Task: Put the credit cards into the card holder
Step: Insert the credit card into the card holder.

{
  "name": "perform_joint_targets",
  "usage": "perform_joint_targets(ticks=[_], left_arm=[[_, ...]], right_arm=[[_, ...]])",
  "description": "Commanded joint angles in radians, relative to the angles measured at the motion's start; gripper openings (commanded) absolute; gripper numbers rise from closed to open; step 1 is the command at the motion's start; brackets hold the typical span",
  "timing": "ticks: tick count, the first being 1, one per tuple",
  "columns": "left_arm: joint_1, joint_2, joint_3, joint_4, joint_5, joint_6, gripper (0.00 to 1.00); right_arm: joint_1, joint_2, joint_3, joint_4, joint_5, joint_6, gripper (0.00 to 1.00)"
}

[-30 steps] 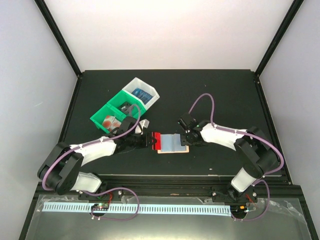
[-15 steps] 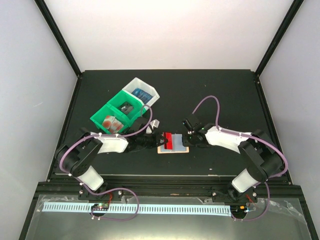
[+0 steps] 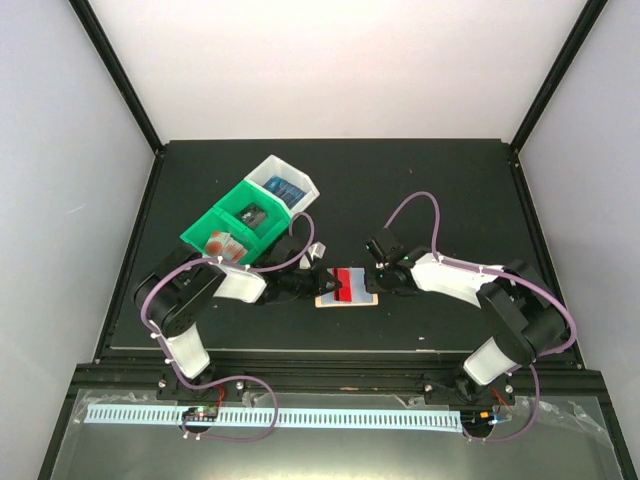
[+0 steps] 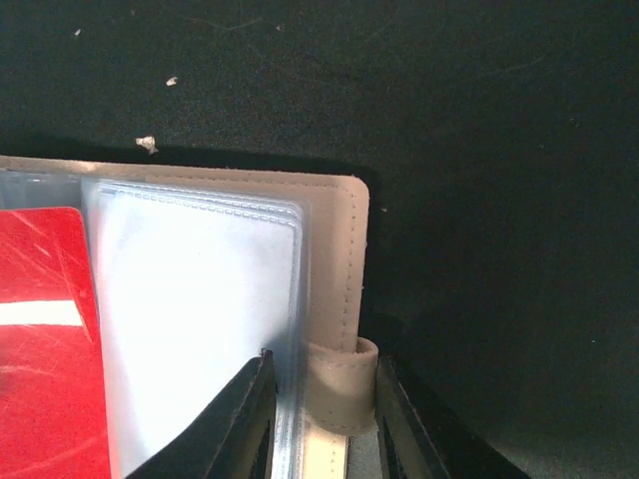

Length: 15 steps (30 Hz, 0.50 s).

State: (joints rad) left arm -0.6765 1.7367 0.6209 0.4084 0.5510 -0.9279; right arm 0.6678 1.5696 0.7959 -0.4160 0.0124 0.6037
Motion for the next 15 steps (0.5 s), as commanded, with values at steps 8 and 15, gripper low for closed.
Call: perform_joint_targets(ticks=[8, 15], left_arm=[[-0.009, 0.067, 0.05, 0.058, 0.042, -0.005, 0.02], [-0.011, 0.093, 0.021, 0.136, 0.092, -0.148, 0.02]], right_arm=[[-0.006, 0.007, -0.016, -0.042, 0.002, -0.021, 0.37], [-0.005, 0.013, -0.014, -0.015, -0.043, -0.012, 0.42]])
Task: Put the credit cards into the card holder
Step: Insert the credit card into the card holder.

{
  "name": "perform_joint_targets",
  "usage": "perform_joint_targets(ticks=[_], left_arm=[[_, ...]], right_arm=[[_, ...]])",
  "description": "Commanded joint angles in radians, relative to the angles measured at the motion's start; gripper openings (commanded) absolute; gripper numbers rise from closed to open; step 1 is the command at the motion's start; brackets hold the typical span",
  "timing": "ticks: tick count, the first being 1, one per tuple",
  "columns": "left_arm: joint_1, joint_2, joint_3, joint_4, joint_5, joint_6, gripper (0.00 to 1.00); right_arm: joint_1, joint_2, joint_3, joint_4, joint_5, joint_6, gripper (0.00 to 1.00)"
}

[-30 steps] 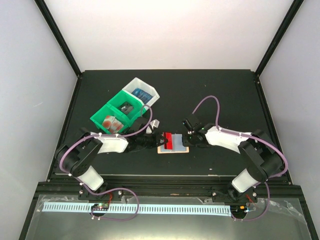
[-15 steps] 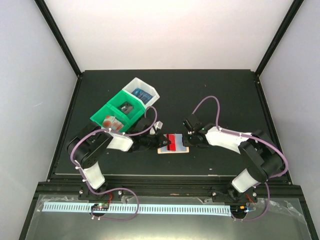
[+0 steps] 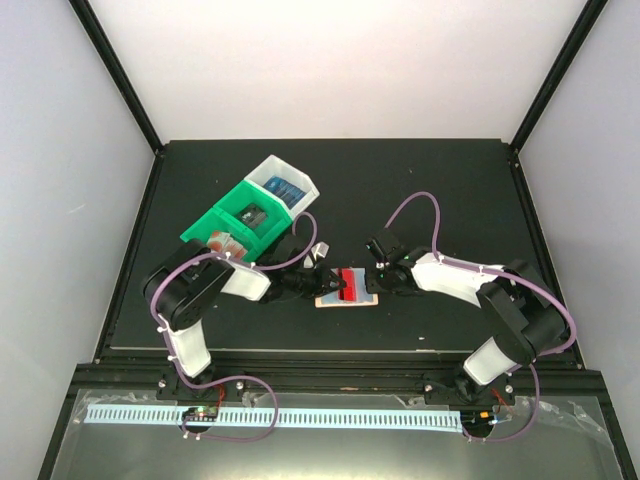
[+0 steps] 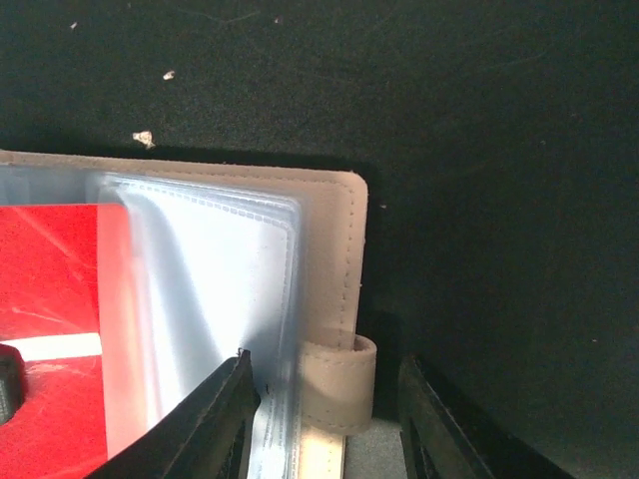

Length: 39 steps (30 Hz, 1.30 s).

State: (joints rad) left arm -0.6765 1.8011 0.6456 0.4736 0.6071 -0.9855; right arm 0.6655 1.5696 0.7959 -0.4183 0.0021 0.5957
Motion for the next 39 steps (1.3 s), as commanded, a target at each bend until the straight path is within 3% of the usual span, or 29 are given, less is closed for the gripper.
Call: perform_joint_targets(ticks=[1, 7, 14, 19, 25, 31, 39], left_arm=[[-0.011, 0.032, -0.009, 0.092, 0.041, -0.112, 0.02], [-0.021, 0.046, 0.0, 0.096, 0.024, -0.116, 0.02], [-0.036, 0.077, 0.04, 0.047, 0.027, -0.067, 0.08], [-0.038, 0.033, 0.08, -0.137, -0.005, 0.037, 0.21], [-0.051, -0.021, 0.124, -0.31, -0.034, 0.111, 0.46], [-0.078, -0.042, 0.183, -0.493, -0.124, 0.168, 0.53], [-0.086, -0.08, 0.2, -0.61, -0.168, 0.218, 0.55]], right_arm=[[-0.004, 0.019, -0.014, -0.007, -0.04, -0.001, 0.42], [-0.003, 0.031, -0.023, 0.022, -0.071, 0.013, 0.44], [-0.003, -0.034, -0.034, 0.025, -0.023, 0.023, 0.57], [-0.002, -0.087, -0.035, 0.002, 0.026, 0.018, 0.64], [-0.002, -0.095, -0.037, -0.007, 0.03, 0.014, 0.69], [-0.001, -0.091, -0.039, -0.004, 0.02, 0.018, 0.7], [-0.002, -0.069, -0.058, 0.038, -0.043, 0.024, 0.71]])
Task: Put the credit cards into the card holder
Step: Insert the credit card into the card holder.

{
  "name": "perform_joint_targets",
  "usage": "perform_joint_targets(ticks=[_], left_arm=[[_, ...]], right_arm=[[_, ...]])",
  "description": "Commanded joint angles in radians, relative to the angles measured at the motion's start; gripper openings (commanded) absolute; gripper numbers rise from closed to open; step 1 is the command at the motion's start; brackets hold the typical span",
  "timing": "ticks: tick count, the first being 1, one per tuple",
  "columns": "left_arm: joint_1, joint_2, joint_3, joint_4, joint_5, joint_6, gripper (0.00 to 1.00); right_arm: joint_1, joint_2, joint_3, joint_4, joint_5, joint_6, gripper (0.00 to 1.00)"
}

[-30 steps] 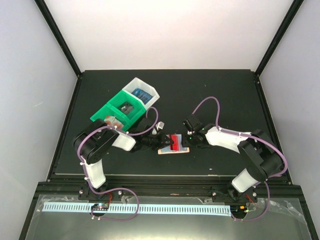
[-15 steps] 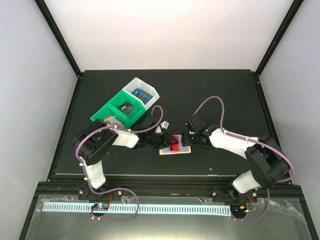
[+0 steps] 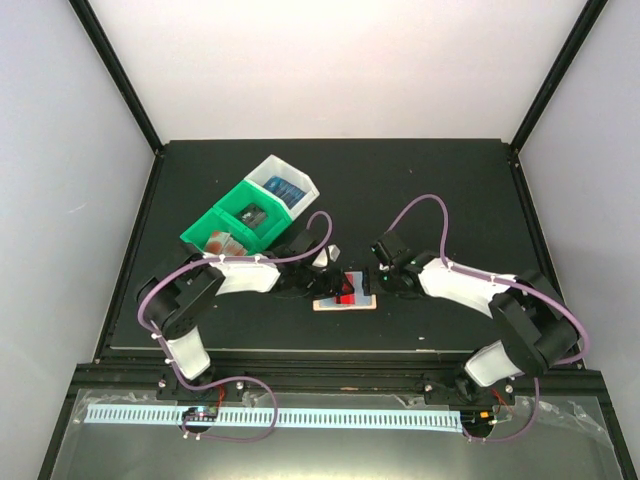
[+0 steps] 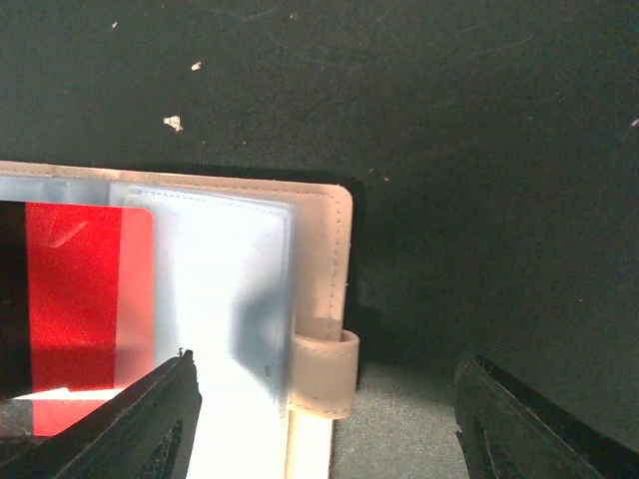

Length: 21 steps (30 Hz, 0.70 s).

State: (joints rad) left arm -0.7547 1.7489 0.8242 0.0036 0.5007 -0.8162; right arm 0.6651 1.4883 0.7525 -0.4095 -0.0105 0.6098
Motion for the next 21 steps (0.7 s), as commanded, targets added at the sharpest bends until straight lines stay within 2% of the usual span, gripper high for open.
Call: perform_joint_targets(ticks=[1, 15, 21], left_arm=[[-0.009, -0.031, 0.022, -0.145, -0.064, 0.051, 0.55], [-0.092, 0.056, 0.205, -0.344, -0.119, 0.191, 0.62], [-0.085, -0.007, 0.197, -0.39, -0.194, 0.216, 0.7]], right_arm=[[-0.002, 0.017, -0.016, 0.034, -0.036, 0.01, 0.71], [-0.001, 0.051, -0.022, 0.074, -0.107, 0.0, 0.71], [-0.001, 0.016, -0.035, 0.064, -0.055, 0.015, 0.71]])
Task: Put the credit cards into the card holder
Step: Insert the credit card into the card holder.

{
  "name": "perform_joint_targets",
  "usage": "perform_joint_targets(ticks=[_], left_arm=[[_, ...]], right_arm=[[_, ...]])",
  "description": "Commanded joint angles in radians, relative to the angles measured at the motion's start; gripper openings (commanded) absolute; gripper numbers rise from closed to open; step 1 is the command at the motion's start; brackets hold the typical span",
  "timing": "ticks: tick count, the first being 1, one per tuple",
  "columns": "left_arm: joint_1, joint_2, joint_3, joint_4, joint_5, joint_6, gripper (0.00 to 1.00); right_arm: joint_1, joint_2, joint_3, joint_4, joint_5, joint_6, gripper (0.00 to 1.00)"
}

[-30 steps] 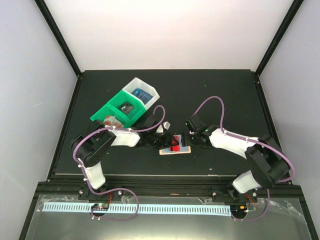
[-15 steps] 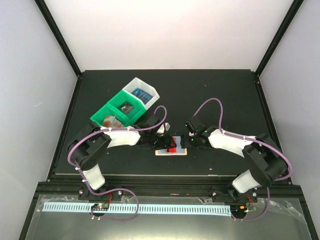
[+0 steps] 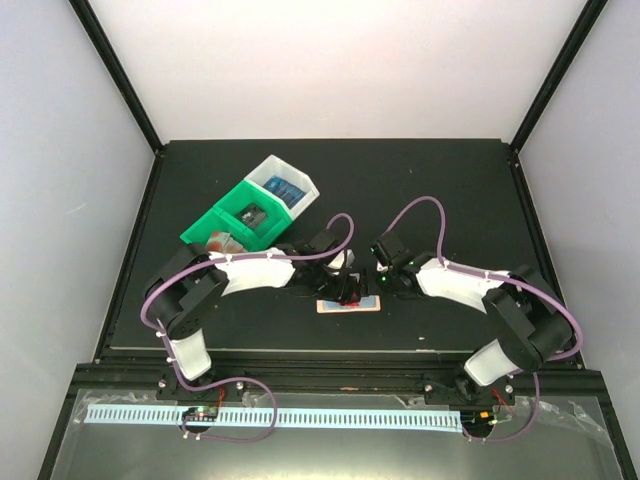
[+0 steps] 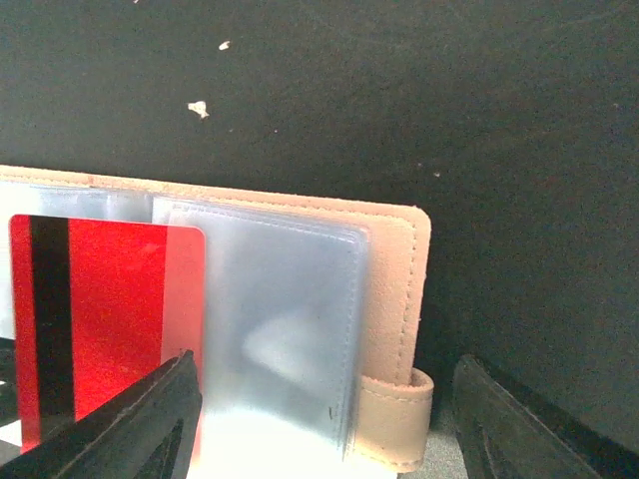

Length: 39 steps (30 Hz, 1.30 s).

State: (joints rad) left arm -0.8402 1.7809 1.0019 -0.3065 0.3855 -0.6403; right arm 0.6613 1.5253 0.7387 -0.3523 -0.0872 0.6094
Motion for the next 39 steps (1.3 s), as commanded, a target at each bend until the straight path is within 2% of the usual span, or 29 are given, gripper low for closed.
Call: perform_joint_targets(ticks=[1, 10, 19, 25, 33, 36, 39], left_arm=[[0.003, -0.052, 0.015, -0.081, -0.077, 0.042, 0.71], [0.033, -0.139, -0.043, -0.035, -0.031, 0.003, 0.74], [0.044, -0.052, -0.061, 0.056, 0.039, -0.048, 0.72], [0.043, 0.011, -0.053, 0.098, 0.089, -0.059, 0.65], [0.043, 0.01, -0.043, 0.15, 0.148, -0.018, 0.59], [0.043, 0.003, -0.028, 0.106, 0.128, 0.014, 0.59], [0.044, -0.036, -0.028, 0.024, 0.026, 0.037, 0.59]], right_arm=[[0.003, -0.025, -0.021, 0.006, 0.025, 0.015, 0.71], [0.003, -0.038, -0.008, -0.006, 0.024, 0.005, 0.71], [0.003, -0.02, 0.0, 0.008, -0.013, -0.011, 0.72], [0.002, 0.006, 0.001, 0.021, -0.043, -0.012, 0.72], [0.002, -0.006, -0.008, 0.024, -0.021, -0.002, 0.72], [0.002, -0.028, -0.016, 0.024, 0.002, -0.003, 0.72], [0.002, -0.057, -0.015, 0.01, 0.035, -0.016, 0.74]])
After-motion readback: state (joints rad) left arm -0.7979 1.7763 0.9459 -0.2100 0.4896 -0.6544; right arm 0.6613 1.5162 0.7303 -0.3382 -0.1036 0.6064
